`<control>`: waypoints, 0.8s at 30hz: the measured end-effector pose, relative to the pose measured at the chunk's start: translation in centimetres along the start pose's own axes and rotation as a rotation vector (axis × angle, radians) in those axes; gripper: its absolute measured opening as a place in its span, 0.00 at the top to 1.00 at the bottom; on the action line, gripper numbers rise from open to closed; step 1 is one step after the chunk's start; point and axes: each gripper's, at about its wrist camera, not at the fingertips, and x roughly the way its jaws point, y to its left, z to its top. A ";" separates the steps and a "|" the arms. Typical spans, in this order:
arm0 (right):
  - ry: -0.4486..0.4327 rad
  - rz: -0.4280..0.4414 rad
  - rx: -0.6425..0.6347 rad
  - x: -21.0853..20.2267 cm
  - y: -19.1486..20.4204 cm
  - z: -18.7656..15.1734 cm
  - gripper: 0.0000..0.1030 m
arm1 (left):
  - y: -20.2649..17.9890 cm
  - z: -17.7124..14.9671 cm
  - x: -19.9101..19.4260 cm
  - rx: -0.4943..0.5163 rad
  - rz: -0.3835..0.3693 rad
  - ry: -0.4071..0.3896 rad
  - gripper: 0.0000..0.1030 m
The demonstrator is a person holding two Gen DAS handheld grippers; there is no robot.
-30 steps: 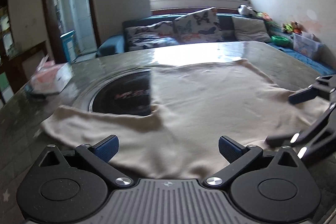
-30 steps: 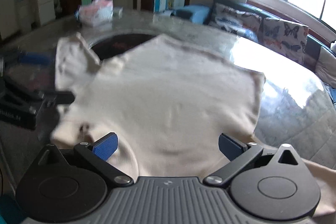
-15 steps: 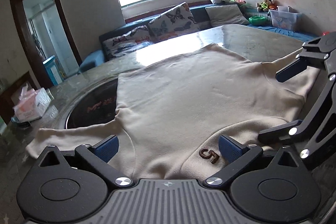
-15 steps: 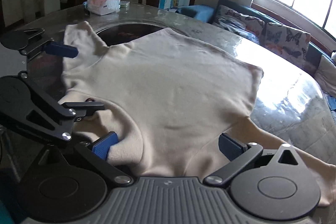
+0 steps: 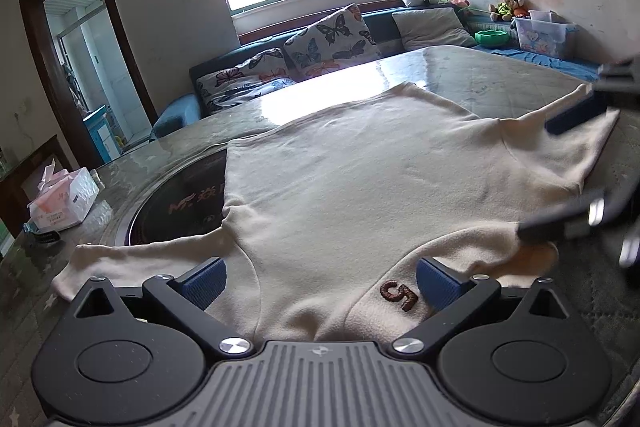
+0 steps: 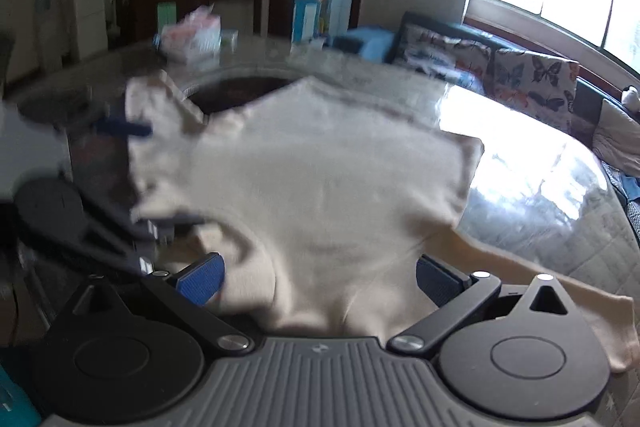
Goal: Fold clothes
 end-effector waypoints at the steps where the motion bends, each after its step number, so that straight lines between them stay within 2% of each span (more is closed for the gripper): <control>1: -0.012 -0.011 0.010 -0.1 -0.3 0.3 0.00 | 0.0 0.0 0.0 -0.001 0.001 0.001 0.00; 4: -0.008 -0.057 0.012 0.4 -0.7 0.4 0.00 | -0.1 0.0 0.0 -0.007 0.003 0.003 0.00; 7: 0.044 -0.055 0.002 1.7 -0.5 -0.5 0.00 | 0.0 -0.1 -0.1 -0.012 0.002 0.005 0.00; 24: 0.038 -0.070 -0.029 1.3 -0.1 -0.8 0.00 | 0.1 -0.1 0.1 -0.016 0.005 0.009 0.00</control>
